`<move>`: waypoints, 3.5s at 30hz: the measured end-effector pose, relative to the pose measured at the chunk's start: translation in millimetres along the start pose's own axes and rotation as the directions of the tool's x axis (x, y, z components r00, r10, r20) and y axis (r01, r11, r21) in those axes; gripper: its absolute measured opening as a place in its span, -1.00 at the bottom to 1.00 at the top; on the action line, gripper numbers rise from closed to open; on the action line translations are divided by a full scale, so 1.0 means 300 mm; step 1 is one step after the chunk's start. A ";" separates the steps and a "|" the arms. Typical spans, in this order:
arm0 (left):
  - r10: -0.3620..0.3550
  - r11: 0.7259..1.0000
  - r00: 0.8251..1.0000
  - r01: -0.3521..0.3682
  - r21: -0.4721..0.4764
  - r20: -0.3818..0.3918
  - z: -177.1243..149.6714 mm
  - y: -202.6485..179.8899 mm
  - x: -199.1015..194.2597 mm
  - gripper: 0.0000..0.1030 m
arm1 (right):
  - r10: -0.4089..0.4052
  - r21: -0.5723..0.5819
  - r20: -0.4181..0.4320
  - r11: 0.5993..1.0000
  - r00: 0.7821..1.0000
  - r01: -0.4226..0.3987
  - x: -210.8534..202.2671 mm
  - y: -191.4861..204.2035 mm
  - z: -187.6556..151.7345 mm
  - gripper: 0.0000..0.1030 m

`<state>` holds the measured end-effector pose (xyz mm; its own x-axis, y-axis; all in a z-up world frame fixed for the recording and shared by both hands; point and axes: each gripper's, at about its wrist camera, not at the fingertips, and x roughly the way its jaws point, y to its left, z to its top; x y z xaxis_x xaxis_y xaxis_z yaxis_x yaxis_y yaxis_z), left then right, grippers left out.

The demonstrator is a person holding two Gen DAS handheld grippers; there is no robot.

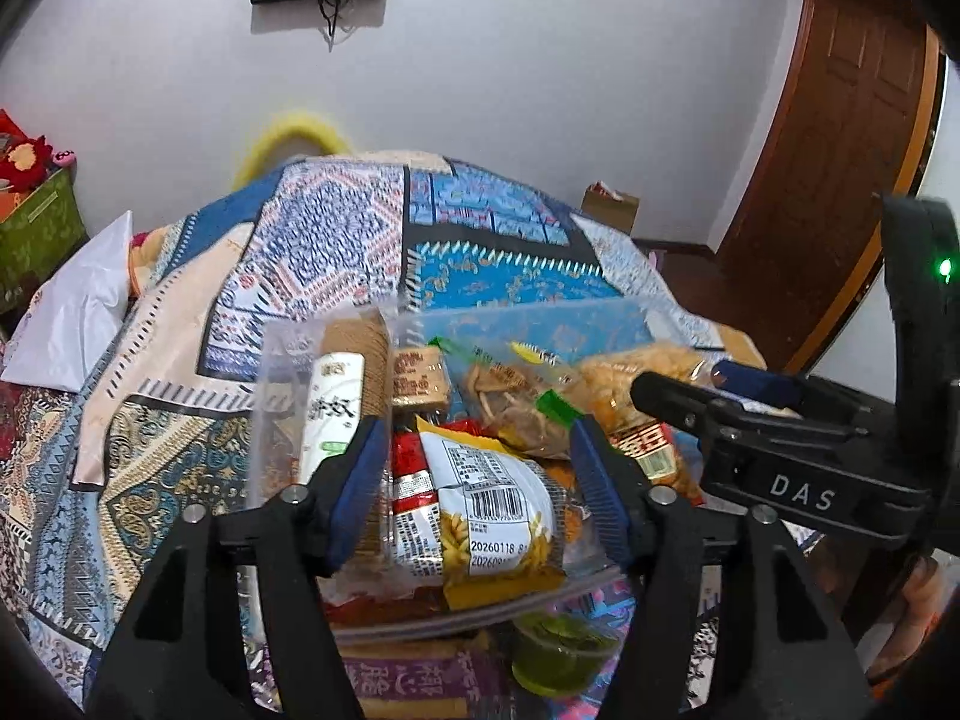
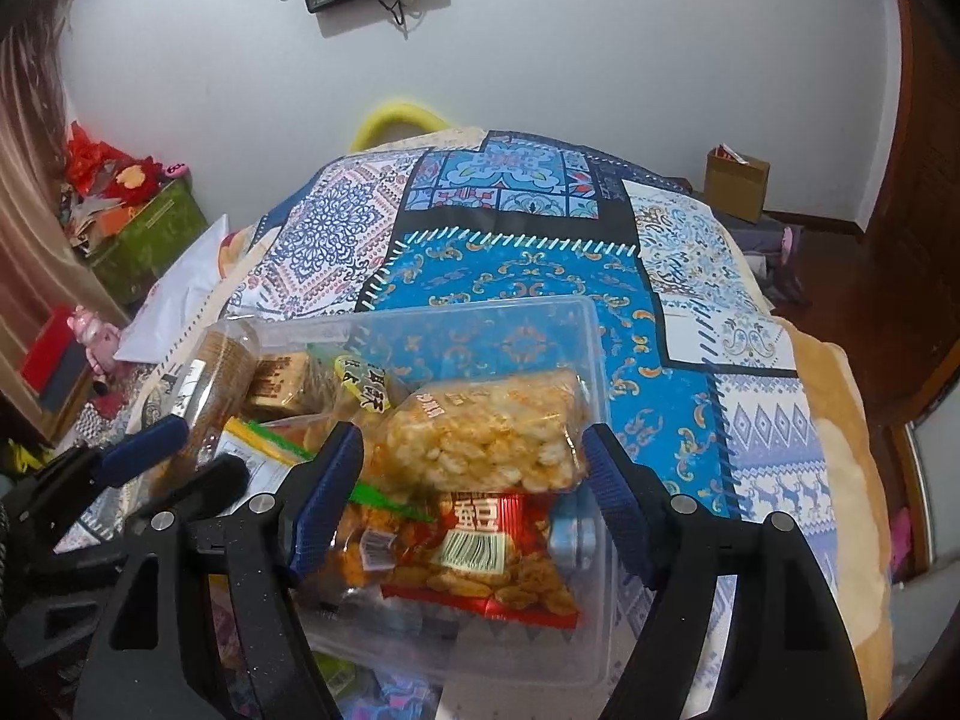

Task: Organize snacks
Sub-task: 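Carry the fries bag and peanut-brittle bag into the clear box and release, then grasp the purple-label coconut roll with left tool while right tool grasps the green jelly cup, then lower the coconut roll and jelly cup into the clear box and open both tools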

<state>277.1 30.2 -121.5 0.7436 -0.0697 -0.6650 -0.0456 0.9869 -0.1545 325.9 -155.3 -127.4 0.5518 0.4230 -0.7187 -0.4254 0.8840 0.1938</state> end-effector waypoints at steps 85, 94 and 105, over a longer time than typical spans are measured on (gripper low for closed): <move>-0.021 0.996 0.940 0.049 0.072 -0.340 -0.357 0.075 0.041 0.46 | 0.025 -0.023 -0.073 0.999 0.997 -0.026 -0.175 0.071 -0.412 0.08; -0.012 0.993 0.960 0.045 0.111 -0.280 -0.421 0.001 -0.034 -0.12 | 0.012 -0.015 -0.063 1.000 0.998 -0.013 -0.179 0.056 -0.407 0.08; -0.027 0.998 0.986 0.036 0.055 -0.164 -0.367 0.002 -0.225 -0.12 | 0.020 -0.028 -0.003 0.999 1.000 -0.021 -0.246 0.078 -0.366 0.08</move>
<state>153.3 19.4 -157.2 0.6251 -0.1187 -0.7714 0.0177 0.9903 -0.1381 196.5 -187.6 -143.3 0.5408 0.4404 -0.7167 -0.4562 0.8693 0.1900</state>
